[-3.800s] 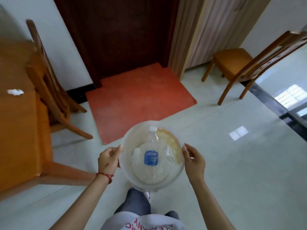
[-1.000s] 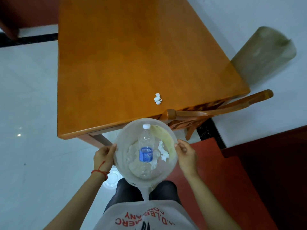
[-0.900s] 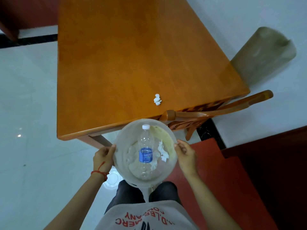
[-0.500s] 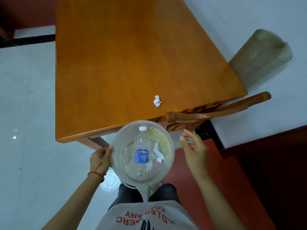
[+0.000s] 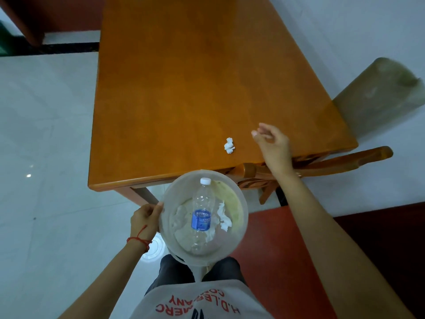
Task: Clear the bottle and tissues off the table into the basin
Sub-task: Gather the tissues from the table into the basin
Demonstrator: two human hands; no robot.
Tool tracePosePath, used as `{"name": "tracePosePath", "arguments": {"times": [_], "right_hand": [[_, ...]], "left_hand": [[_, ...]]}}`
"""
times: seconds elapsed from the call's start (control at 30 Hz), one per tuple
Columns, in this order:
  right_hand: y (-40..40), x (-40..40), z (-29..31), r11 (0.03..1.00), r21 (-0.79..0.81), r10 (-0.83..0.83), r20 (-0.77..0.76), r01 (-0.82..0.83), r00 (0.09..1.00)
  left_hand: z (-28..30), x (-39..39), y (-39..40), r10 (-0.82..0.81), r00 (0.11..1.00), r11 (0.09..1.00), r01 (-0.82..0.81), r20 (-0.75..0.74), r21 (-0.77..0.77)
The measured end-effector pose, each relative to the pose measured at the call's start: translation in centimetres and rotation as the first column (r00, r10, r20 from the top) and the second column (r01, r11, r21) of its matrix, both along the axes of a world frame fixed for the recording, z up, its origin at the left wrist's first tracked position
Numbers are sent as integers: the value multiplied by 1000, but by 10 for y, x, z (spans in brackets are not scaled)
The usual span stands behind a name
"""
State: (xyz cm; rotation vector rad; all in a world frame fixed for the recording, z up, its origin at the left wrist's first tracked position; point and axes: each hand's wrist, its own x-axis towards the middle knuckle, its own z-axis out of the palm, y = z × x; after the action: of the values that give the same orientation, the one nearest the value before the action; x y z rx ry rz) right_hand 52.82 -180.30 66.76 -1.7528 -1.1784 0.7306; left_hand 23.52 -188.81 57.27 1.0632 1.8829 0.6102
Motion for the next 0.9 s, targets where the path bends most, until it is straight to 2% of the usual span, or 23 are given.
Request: {"name": "tracePosePath", "arguments": {"times": [0.13, 0.37, 0.43, 0.63, 0.7, 0.83, 0.9], "right_hand": [[48, 8, -24, 961, -200, 217, 122, -191, 968], [87, 1, -53, 811, -424, 519, 203, -403, 830], [90, -1, -64, 753, -472, 603, 220, -458, 767], [96, -5, -79, 616, -582, 783, 385, -530, 488], [95, -6, -81, 626, -574, 778, 409, -527, 478], [93, -7, -83, 669, -546, 741, 432, -504, 514], [92, -6, -81, 703, -509, 705, 412, -496, 577]], "left_hand": [[-1, 4, 0, 17, 1000, 1000, -17, 3, 6], [-6, 5, 0, 38, 999, 999, -38, 14, -2], [-8, 4, 0, 42, 999, 999, -42, 15, -8], [-12, 4, 0, 58, 998, 998, -57, 32, -21], [-14, 4, -1, 68, 997, 998, -67, 41, -20], [-15, 3, -2, 72, 996, 997, -71, 56, -18], [-15, 3, -2, 66, 996, 998, -66, 54, -15]]}}
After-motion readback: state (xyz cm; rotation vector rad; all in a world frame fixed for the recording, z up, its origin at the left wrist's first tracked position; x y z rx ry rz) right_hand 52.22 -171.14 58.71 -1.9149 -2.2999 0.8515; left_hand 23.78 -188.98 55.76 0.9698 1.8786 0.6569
